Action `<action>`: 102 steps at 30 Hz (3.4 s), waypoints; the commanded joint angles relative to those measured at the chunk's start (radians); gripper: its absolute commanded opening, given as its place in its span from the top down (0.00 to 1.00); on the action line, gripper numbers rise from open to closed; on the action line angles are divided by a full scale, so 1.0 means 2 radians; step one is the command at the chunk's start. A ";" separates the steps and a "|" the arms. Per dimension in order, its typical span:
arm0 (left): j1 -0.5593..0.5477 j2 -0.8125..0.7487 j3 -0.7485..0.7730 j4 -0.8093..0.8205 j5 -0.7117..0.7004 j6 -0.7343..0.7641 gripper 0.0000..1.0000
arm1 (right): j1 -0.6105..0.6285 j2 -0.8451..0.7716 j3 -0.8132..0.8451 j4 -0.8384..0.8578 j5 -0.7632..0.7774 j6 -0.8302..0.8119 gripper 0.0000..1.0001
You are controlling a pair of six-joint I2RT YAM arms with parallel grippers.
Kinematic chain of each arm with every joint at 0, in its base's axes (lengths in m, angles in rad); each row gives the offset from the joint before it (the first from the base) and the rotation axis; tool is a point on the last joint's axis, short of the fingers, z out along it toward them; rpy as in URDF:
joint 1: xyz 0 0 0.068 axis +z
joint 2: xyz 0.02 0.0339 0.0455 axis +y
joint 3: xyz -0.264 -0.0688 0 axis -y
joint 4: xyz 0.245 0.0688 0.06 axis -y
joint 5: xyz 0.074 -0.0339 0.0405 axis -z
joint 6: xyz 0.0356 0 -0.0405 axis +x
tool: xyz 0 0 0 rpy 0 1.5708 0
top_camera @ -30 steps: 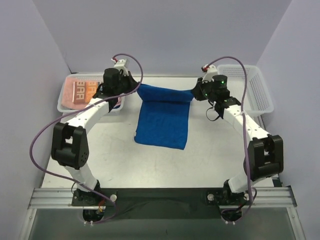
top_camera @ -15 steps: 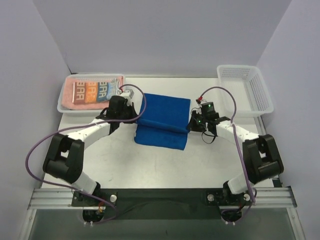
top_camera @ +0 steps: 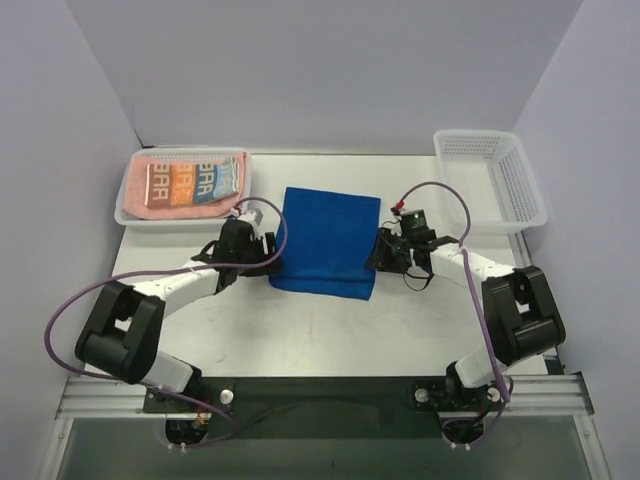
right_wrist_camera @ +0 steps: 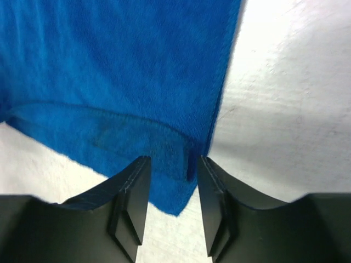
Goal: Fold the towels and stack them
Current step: Fold the towel
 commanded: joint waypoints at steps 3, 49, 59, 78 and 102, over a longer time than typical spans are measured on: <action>-0.003 -0.088 -0.004 -0.024 -0.006 -0.010 0.10 | 0.016 -0.058 0.009 -0.064 -0.056 -0.011 0.52; -0.092 0.063 0.067 -0.075 -0.010 0.024 0.58 | 0.077 0.093 0.144 -0.175 0.051 -0.129 0.75; -0.109 -0.011 -0.002 -0.066 -0.002 -0.002 0.58 | 0.083 0.010 0.093 -0.172 0.031 -0.132 0.75; -0.111 -0.085 -0.004 -0.118 -0.048 0.025 0.36 | 0.086 0.070 0.105 -0.152 0.022 -0.141 0.67; -0.109 -0.059 -0.028 -0.103 -0.039 0.008 0.37 | 0.097 0.041 0.123 -0.154 0.067 -0.169 0.48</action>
